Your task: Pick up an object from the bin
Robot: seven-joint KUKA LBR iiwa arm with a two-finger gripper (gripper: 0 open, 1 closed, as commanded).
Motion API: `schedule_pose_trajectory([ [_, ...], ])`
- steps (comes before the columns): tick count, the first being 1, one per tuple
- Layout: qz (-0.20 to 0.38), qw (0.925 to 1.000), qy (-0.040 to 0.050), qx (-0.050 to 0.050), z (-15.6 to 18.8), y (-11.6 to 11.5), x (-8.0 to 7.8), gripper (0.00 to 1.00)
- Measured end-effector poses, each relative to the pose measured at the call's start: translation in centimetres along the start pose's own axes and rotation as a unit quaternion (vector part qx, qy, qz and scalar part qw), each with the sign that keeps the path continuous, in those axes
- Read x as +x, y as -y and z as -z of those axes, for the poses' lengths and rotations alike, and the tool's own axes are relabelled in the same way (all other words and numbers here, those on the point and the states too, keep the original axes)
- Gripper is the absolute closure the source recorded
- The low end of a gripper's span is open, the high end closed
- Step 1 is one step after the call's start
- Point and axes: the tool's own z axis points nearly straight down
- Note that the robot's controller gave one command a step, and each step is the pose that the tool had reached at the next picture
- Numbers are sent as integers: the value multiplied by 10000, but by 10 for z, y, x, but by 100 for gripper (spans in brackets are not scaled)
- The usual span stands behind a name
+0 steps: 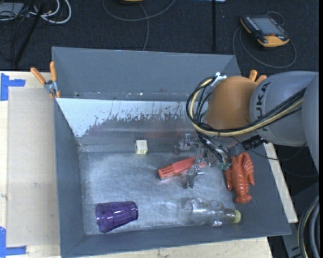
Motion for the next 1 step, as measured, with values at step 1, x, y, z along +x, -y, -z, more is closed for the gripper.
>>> schedule_pose_trajectory([
  [1, 788, 9969, -10, 21, 3, -12, 3, 0],
])
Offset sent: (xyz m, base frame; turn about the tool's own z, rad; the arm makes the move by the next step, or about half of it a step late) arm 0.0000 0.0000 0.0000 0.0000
